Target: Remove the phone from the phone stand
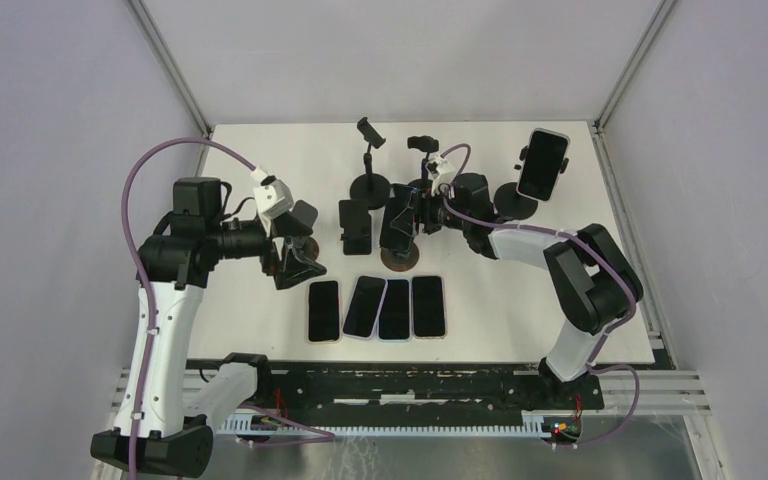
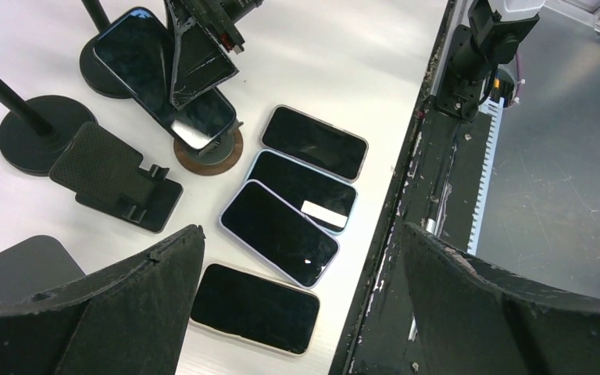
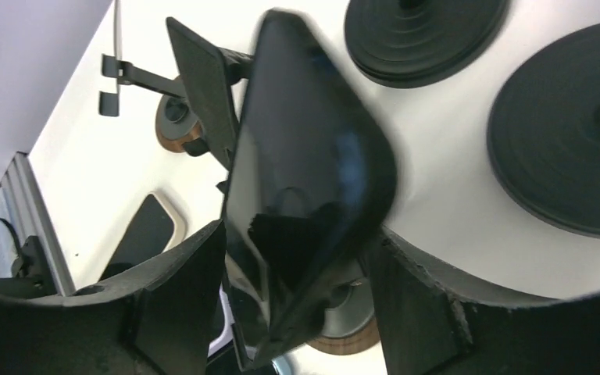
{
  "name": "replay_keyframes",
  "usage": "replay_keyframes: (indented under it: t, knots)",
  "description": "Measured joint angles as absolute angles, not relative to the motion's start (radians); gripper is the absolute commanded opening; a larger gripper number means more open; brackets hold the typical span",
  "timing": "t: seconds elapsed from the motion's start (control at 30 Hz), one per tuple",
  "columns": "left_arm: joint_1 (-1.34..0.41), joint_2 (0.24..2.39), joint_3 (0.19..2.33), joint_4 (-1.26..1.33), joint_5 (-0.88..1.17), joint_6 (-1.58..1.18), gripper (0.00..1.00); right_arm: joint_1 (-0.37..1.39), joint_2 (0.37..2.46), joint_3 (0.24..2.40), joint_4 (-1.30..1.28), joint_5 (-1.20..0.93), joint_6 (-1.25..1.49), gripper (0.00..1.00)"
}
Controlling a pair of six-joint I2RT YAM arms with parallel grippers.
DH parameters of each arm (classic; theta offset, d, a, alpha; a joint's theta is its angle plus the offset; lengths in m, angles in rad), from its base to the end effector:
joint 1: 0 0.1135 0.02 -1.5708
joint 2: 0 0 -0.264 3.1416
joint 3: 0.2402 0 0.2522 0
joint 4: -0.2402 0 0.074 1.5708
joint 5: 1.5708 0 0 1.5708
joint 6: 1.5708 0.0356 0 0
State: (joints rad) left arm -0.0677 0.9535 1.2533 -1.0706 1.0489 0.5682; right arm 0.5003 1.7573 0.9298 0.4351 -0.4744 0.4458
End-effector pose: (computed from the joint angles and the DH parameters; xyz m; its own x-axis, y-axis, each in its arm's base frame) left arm 0.1469 -0.0409 0.3945 -0.2339 0.2847 -0.9296 0.9254 0.3584 -0.1230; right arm 0.3226 0.1949 0.1928 -0.6464 0.0838 -0.7584 -0.5745 0.6007 0.5560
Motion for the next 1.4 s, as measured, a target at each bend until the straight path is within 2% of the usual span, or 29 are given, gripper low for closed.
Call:
replay_keyframes:
  t: [0.23,0.37,0.47,0.73,0.9,1.2,1.4]
  knots:
    - [-0.068,0.948,1.253,-1.099,1.049,0.593,0.99,0.478,1.734,0.971,0.349,-0.396,0.398,0.74]
    - [-0.068,0.945,1.253,-1.111,1.049,0.603,0.99,0.467,1.734,1.007,0.357,-0.386,0.399,0.7]
    - [-0.068,0.944,1.254,-1.117,1.049,0.608,0.99,0.463,1.734,1.01,0.375,-0.389,0.413,0.62]
    - [-0.068,0.944,1.253,-1.124,1.049,0.612,0.98,0.463,1.742,1.038,0.41,-0.414,0.464,0.19]
    - [-0.068,0.945,1.253,-1.132,1.05,0.621,0.99,0.475,1.75,1.086,0.409,-0.468,0.511,0.0]
    - [-0.068,0.955,1.254,-1.174,1.05,0.654,0.98,0.465,1.709,1.135,0.363,-0.519,0.548,0.0]
    - [-0.068,0.955,1.273,-1.185,1.05,0.665,0.98,0.463,1.467,1.11,0.171,-0.493,0.538,0.0]
